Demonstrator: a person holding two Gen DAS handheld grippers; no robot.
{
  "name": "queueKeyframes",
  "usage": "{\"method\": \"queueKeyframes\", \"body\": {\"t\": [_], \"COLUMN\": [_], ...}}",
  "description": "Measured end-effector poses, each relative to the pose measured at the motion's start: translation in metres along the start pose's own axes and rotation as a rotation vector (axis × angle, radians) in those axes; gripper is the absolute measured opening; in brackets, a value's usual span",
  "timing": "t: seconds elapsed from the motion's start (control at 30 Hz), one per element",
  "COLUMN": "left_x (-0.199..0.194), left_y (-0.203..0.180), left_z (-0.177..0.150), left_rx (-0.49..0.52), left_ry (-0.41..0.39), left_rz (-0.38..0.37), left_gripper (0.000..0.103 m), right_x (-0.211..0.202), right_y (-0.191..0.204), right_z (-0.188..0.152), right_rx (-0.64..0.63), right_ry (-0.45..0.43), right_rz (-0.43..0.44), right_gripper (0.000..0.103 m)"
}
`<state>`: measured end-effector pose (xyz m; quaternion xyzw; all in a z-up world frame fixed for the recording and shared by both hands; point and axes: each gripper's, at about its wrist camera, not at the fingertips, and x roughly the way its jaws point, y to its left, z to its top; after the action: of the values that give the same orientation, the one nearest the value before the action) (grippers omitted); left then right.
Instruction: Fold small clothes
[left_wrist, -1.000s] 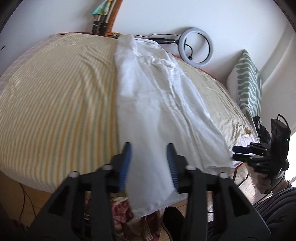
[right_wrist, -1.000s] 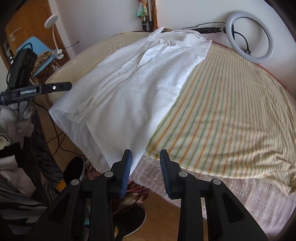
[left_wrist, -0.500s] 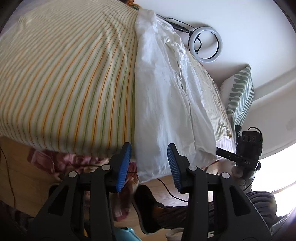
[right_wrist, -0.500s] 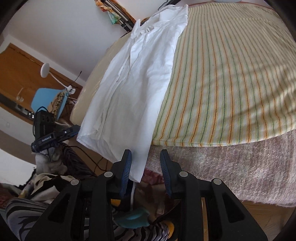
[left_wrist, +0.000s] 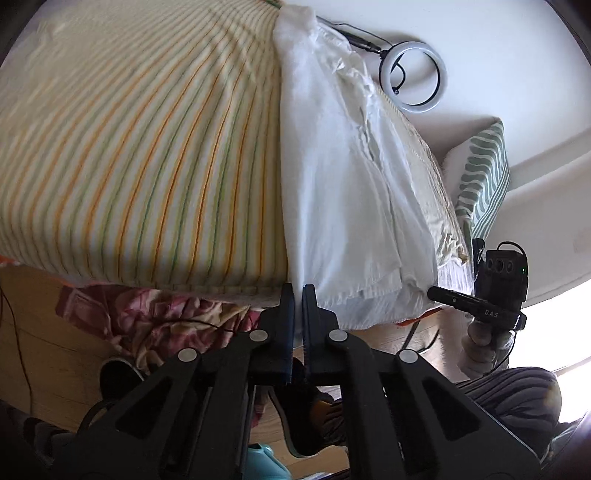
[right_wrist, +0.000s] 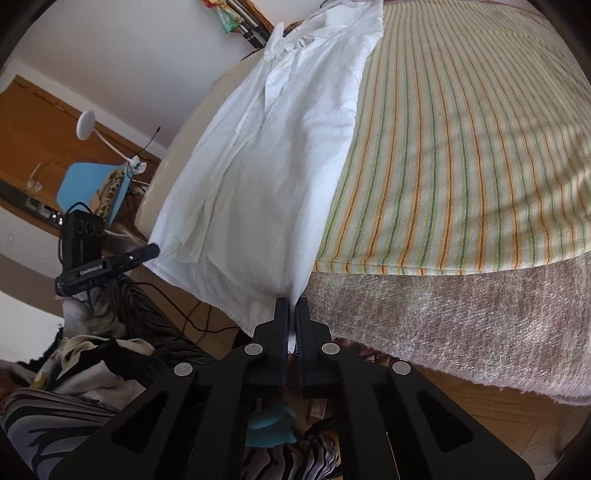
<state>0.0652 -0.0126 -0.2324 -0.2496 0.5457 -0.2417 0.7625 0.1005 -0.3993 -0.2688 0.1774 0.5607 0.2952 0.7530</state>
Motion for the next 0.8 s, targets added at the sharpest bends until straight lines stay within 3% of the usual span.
{"method": "queueKeyframes", "body": {"t": [0.13, 0.37, 0.8], "left_x": [-0.004, -0.020, -0.030], "left_y": [-0.008, -0.017, -0.055], "left_z": [0.001, 0.015, 0.078], "left_rx": [0.025, 0.043, 0.119], "left_ry": [-0.010, -0.033, -0.108], "left_rz": [-0.009, -0.033, -0.084], "left_gripper": [0.001, 0.001, 0.001], "right_x": [-0.004, -0.021, -0.044], "right_y": [0.004, 0.003, 0.016], "right_z": [-0.001, 0.005, 0.052], "right_rx": [-0.013, 0.005, -0.004], "right_ry": [-0.008, -0.059, -0.187], "right_rz": [0.002, 0.090, 0.125], "right_gripper": [0.002, 0.001, 0.001]}}
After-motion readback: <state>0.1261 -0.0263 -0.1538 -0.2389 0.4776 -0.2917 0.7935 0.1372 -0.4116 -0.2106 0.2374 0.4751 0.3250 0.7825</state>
